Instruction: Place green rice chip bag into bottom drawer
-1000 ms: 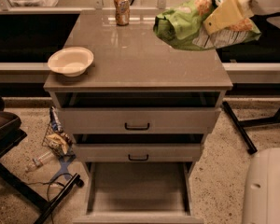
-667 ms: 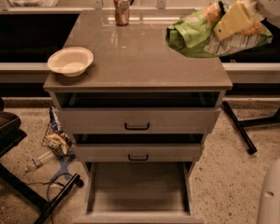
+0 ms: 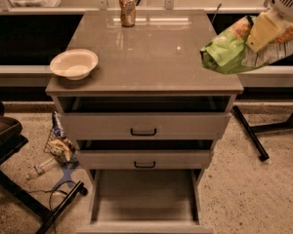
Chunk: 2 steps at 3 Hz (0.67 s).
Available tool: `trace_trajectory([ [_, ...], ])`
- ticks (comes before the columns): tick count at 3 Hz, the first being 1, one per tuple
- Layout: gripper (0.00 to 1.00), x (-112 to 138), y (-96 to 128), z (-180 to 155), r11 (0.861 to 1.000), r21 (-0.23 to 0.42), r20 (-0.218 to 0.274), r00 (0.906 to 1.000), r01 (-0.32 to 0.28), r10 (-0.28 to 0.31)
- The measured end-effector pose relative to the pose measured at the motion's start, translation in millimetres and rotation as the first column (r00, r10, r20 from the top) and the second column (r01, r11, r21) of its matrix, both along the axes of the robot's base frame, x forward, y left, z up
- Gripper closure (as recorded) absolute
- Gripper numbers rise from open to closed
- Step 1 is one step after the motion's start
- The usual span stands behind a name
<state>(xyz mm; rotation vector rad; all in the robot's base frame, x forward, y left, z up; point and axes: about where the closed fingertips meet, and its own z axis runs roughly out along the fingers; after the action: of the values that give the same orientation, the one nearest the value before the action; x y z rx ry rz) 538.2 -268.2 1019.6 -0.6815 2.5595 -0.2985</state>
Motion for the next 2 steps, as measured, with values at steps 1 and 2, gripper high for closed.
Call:
trace_trajectory([
  [1,1.0,12.9,0.2,-5.1,0.999,-0.036,0.013,0.9999,0.003,-0.003],
  [2,1.0,21.3,0.9,-9.5,1.0,-0.022,0.032,0.9995,0.002,-0.001],
])
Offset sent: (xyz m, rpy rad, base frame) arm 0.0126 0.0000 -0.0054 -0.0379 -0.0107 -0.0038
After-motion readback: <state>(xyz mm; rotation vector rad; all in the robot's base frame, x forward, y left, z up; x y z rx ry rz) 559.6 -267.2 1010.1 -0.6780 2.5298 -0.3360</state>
